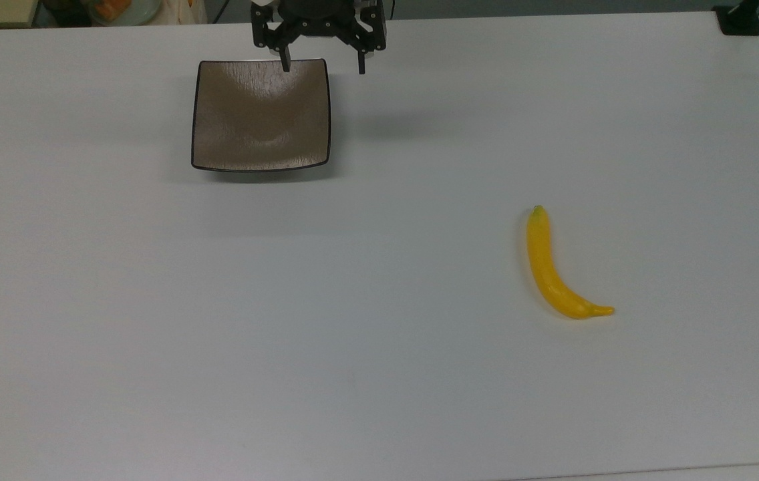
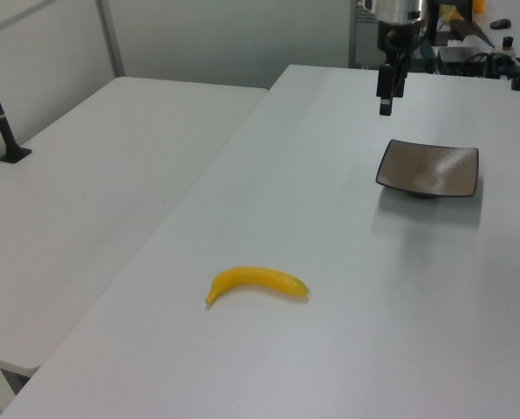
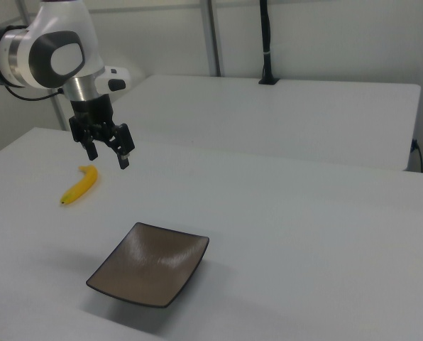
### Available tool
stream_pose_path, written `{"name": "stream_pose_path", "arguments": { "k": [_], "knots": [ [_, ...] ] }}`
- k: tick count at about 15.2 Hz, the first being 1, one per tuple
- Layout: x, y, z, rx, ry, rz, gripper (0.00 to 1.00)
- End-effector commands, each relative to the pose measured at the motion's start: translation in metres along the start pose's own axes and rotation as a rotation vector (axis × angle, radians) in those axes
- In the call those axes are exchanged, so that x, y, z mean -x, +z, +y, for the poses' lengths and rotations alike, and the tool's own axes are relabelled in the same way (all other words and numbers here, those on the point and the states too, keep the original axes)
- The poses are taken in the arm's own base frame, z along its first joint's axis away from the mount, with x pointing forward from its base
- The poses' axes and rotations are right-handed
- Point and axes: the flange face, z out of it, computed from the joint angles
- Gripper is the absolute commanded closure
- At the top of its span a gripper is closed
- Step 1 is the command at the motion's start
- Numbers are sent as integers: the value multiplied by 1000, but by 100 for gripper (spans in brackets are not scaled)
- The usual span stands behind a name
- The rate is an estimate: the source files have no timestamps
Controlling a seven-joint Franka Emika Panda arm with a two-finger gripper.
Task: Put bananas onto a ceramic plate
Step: 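Move the gripper over the yellow banana and lower toward its stem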
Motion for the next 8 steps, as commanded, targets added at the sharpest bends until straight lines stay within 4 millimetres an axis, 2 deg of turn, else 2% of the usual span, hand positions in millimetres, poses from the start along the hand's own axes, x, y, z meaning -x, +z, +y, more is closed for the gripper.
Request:
{"name": "stream_pose_path", "arguments": {
  "k": [1,2,3,4,6,8],
  "knots": [
    [-15,5,-28,-19,84,59,0],
    [-23,10,-36,-20,111,62,0],
    [-27,27,-50,-11,102,44,0],
    [-33,36,-62,-21,85,54,0],
    [-43,50,-95,-48,86,79,0],
    [-55,59,-117,-56,130,106,0]
  ]
}}
